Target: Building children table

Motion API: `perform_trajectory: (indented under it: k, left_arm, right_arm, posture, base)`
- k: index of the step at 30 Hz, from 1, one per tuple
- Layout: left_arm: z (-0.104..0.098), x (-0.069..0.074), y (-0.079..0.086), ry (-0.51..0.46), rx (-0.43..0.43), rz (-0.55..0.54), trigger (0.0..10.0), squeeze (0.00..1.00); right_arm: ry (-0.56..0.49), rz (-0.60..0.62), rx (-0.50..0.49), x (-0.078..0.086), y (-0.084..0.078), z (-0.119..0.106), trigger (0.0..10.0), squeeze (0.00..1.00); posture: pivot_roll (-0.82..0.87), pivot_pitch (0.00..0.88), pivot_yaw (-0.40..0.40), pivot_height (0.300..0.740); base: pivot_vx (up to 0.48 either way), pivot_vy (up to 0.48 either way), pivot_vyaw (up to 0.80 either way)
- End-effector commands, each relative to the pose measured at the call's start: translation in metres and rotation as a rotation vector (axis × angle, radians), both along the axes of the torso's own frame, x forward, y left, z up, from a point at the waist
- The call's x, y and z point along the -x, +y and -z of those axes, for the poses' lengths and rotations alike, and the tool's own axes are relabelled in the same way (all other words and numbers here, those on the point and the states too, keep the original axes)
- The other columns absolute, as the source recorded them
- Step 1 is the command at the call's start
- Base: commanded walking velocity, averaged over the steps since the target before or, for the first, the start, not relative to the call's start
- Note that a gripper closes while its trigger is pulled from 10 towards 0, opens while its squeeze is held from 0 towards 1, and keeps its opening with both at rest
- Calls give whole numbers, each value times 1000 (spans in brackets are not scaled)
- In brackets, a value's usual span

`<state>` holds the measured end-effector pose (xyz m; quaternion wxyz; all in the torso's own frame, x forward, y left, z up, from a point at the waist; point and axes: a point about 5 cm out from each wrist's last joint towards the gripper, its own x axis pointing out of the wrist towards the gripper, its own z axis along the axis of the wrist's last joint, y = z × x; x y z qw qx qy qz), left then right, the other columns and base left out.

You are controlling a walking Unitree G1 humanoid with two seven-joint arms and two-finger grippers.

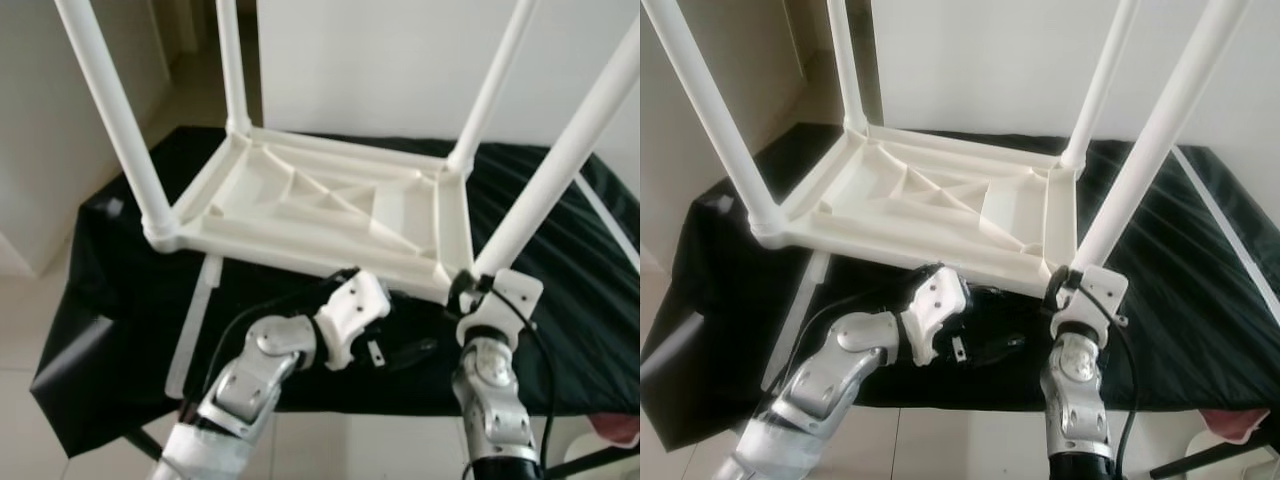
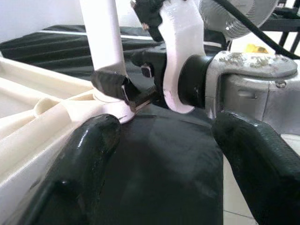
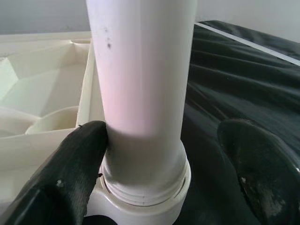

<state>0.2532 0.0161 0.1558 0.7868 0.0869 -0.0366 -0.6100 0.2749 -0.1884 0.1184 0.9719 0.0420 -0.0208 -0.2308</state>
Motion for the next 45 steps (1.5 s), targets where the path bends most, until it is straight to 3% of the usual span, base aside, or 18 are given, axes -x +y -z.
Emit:
perform_trajectory:
  k: [1,10,22,31,33,39,45]
  left_arm:
    - [3,8,9,21,-38,81,10000,0]
    - [11,9,33,42,-101,57,10000,0]
    - [28,2,74,85,-213,-57,10000,0]
    - [26,-8,109,127,-234,-138,10000,0]
    - [24,-11,127,136,-252,-182,10000,0]
    - [20,-10,156,151,-281,-233,10000,0]
    - [15,-12,175,158,-293,-289,10000,0]
  right_arm:
    - [25,12,-16,4,-6,5,10000,0]
    - [42,63,5,7,-32,6,10000,0]
    - [69,173,36,13,-65,8,10000,0]
    - [77,266,70,20,-98,4,10000,0]
    - [69,306,88,22,-113,-1,10000,0]
    - [65,341,111,27,-131,-6,10000,0]
    - [66,356,125,28,-139,-10,10000,0]
  posture:
    - [32,0,-59,740]
    - [39,0,-56,740]
    - [44,0,-43,740]
    - [43,0,-40,740]
    - [45,0,-41,740]
    - [51,0,-44,740]
    - [55,0,-44,740]
  base:
    - [0,0,0]
    - [0,0,0]
    - [0,0,0]
    - [0,0,0]
    - [0,0,0]
    - [0,0,0]
    - [0,0,0]
